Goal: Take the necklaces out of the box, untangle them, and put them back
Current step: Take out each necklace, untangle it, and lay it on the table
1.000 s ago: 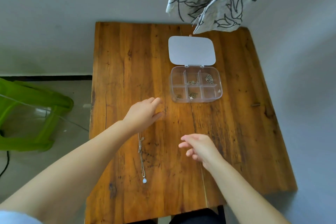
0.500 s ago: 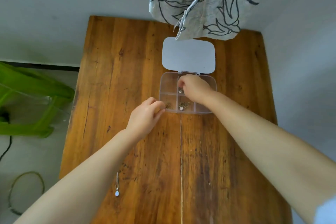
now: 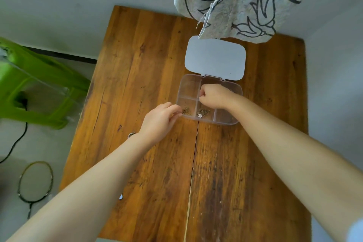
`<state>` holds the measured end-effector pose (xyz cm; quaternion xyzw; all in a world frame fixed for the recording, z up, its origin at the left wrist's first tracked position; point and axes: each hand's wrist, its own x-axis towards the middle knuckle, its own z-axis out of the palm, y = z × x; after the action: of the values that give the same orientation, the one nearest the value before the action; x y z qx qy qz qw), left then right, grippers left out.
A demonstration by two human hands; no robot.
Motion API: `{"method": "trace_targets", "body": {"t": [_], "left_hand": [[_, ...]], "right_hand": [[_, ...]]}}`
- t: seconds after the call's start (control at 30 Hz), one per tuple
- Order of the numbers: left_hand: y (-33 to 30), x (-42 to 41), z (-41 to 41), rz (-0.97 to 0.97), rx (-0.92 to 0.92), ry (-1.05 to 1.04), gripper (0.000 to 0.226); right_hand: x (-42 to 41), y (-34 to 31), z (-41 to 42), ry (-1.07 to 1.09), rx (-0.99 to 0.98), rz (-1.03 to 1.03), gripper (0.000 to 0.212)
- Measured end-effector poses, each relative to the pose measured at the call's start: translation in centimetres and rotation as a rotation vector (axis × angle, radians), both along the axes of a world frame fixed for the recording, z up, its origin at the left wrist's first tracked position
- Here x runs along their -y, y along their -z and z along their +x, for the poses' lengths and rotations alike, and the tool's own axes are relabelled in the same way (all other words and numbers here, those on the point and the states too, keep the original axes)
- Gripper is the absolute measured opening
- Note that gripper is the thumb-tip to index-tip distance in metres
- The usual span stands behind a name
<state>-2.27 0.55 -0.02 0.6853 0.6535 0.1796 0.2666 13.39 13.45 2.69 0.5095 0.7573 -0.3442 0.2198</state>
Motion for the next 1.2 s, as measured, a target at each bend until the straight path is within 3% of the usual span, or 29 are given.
{"method": "trace_targets", "body": {"t": [0.17,0.27,0.4,0.6,0.77,0.9,0.97,1.07,1.13,1.2], "left_hand": [[-0.1,0.1,0.2,-0.013,-0.015,-0.021,0.014],[-0.1,0.1,0.4,-0.017,-0.025,-0.019,0.015],[-0.1,0.0,0.5,-0.038,-0.027,-0.020,0.015],[-0.3,0.2,0.6,-0.043,-0.032,-0.035,0.016],[-0.4,0.1,0.7,-0.064,-0.030,-0.046,0.015],[-1.4,0.1,1.0,-0.034,-0.055,-0.093,0.021],[-2.7,0.0,1.3,0.015,0.080,-0.126,0.032],[-5.8,-0.6,1.9,-0.002,0.428,-0.044,0.051],[-7.8,-0.9,2.0,-0.056,0.568,0.021,0.045],[-9.4,-0.8,1.5,-0.146,0.662,0.035,0.024]], "right_hand": [[0.2,0.0,-0.1,-0.079,0.011,0.035,0.023],[0.7,0.5,0.2,0.005,-0.044,0.063,0.020],[0.9,0.5,0.4,0.135,-0.112,0.055,0.030],[0.9,0.6,0.3,0.119,-0.095,0.096,0.014],[1.2,-2.3,1.2,0.215,-0.277,0.181,0.012],[2.3,-6.7,2.1,0.347,-0.523,0.012,0.015],[3.0,-8.9,2.3,0.337,-0.609,-0.089,0.018],[4.3,-11.4,2.2,0.322,-0.743,-0.268,0.020],[5.2,-12.4,2.0,0.391,-0.855,-0.403,0.020],[6.3,-13.0,1.8,0.488,-0.951,-0.485,0.021]]}}
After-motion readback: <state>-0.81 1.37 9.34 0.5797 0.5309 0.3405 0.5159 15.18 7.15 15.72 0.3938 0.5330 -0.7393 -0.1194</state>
